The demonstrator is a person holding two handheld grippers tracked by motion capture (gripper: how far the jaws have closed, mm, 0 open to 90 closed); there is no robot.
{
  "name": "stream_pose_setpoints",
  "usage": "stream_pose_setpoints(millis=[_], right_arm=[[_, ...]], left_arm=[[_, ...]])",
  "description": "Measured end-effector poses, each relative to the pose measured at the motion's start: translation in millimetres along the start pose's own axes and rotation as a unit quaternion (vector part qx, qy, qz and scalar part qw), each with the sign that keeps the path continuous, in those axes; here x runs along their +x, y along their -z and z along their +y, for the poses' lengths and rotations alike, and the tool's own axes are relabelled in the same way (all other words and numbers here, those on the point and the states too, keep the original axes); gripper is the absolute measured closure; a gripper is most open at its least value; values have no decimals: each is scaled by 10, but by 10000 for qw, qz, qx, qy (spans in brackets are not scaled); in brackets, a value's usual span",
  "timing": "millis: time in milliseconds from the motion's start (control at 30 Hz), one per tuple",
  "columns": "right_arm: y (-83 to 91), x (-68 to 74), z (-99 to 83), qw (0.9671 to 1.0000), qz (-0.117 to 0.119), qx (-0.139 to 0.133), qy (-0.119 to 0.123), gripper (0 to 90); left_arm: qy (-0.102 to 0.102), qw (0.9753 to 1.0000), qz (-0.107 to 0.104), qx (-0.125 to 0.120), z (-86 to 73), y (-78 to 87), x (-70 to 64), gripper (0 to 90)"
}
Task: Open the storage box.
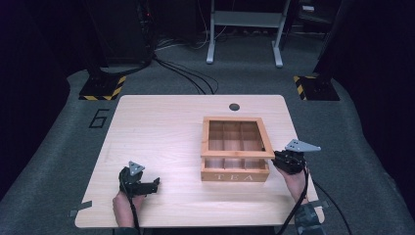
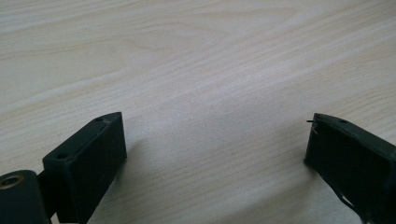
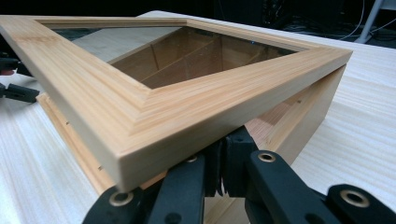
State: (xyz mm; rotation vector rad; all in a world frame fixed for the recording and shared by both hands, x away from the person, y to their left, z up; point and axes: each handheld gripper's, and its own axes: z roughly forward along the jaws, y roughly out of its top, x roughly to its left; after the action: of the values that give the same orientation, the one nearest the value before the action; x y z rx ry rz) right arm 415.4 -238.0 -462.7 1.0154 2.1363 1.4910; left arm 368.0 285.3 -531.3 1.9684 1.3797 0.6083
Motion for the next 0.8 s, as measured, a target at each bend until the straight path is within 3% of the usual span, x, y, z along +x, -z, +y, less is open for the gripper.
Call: stream_pose_setpoints(millis=[367,800], right_arm=[[38,39,-188,9999,-7,112,-72,875],[133,136,-314,9999,82,16,-123,885]], left_arm=[[1,10000,1,1,0,0,-1,49],[5,10000,3,-5,-1,0,-3,49]])
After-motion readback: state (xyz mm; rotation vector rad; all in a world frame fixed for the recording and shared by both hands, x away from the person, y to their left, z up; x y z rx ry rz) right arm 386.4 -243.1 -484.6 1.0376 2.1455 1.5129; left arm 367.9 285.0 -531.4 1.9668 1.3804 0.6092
